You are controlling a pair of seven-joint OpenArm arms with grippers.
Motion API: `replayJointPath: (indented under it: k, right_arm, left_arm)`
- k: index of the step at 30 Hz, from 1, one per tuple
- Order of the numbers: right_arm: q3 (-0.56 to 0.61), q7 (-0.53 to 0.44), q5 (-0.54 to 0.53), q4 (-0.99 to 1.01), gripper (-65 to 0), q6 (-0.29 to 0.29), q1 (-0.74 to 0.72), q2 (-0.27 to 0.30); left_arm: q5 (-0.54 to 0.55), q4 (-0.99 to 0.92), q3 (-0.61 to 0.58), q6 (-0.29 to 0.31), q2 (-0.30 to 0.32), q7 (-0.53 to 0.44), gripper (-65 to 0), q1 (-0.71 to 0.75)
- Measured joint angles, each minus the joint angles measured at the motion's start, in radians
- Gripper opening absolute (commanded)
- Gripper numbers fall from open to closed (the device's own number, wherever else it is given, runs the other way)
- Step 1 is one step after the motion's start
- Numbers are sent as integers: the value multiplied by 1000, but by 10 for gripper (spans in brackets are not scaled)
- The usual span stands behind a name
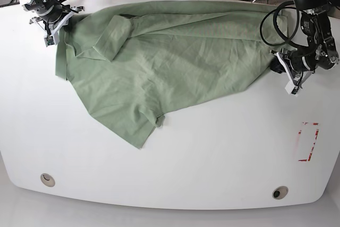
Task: Layout the t-shirt on the table in an organized manner, then fold the t-shirt properly
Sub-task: 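Move the left gripper along the polo's side edge and grasp it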
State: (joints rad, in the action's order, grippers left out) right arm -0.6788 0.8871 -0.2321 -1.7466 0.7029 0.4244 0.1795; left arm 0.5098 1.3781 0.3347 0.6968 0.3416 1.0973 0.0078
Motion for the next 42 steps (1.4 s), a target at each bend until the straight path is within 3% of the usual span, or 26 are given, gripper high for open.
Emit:
replayJointPath:
  k: [20,29,42]
  right_arm:
    - [0,21,8,0,-637,-7,-25,-21]
    - [0,22,7,0,-637,-6,-24,-21]
    - [-1,22,3,0,-637,-7,-24,-22]
  left_arm:
    - [-29,59,-23,0,26,60,-650,3]
    - [-24,65,-41,0,65,54,-650,-99]
    - [-22,-5,-172,0,109,50,-646,-201]
